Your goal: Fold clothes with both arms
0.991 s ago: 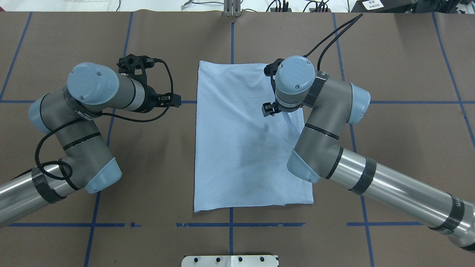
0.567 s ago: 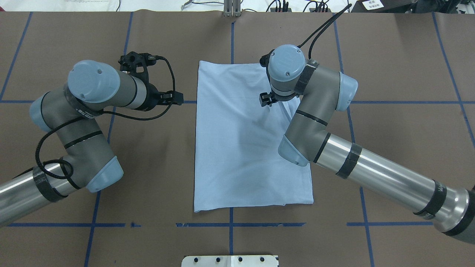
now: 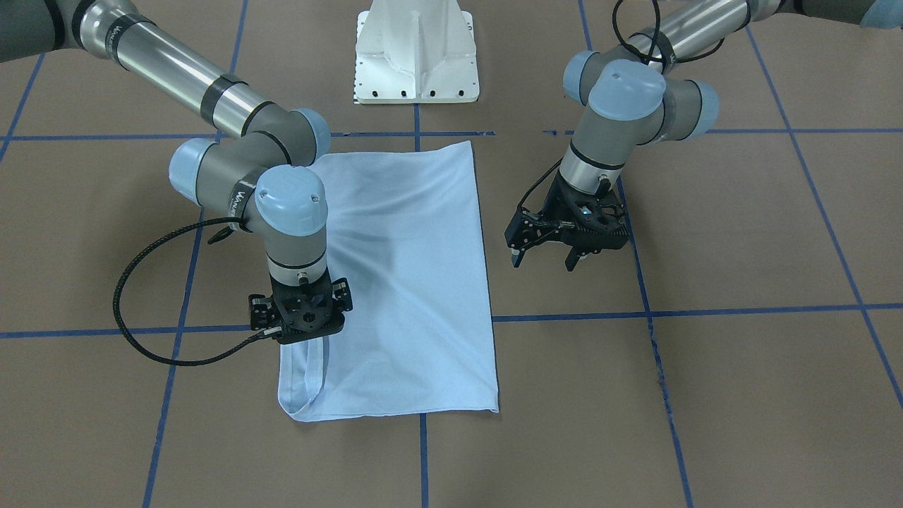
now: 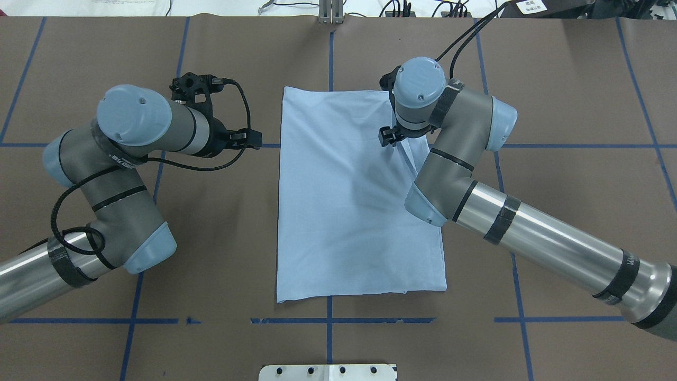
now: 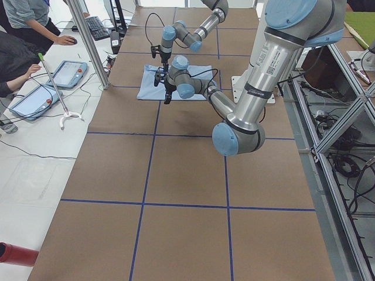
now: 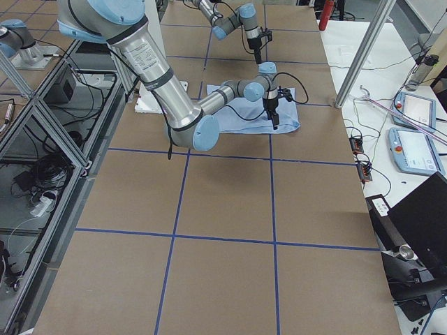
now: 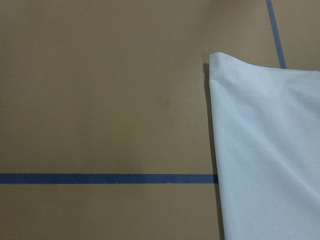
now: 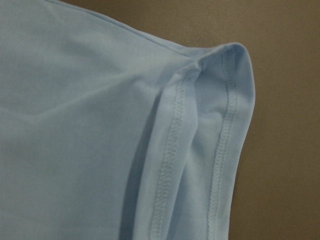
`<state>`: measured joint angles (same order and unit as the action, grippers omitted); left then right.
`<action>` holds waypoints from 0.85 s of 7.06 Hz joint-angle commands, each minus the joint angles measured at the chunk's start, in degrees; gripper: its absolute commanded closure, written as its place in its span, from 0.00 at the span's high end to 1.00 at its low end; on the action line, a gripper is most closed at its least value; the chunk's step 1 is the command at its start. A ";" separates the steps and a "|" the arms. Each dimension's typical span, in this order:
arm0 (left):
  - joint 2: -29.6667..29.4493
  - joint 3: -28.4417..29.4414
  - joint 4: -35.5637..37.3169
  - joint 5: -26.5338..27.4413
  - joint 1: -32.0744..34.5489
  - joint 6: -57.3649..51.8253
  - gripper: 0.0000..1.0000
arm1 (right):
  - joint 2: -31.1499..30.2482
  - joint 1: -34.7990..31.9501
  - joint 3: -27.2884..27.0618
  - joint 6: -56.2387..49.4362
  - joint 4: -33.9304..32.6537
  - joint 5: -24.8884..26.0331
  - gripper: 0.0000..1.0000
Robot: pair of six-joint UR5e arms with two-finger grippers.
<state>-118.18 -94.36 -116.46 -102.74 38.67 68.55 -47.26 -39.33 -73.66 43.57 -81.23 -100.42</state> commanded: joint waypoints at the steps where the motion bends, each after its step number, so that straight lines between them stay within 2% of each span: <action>1: -0.03 -0.03 0.00 0.00 -0.09 0.00 1.00 | -0.55 -0.48 0.19 -0.24 -0.07 -0.13 1.00; 6: -0.12 -0.03 0.00 0.00 0.00 0.18 1.00 | -4.15 -6.36 -0.42 -7.00 -0.50 -5.39 1.00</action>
<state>-118.30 -94.36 -116.46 -102.74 38.59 68.69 -50.90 -44.10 -73.71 37.94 -81.22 -104.21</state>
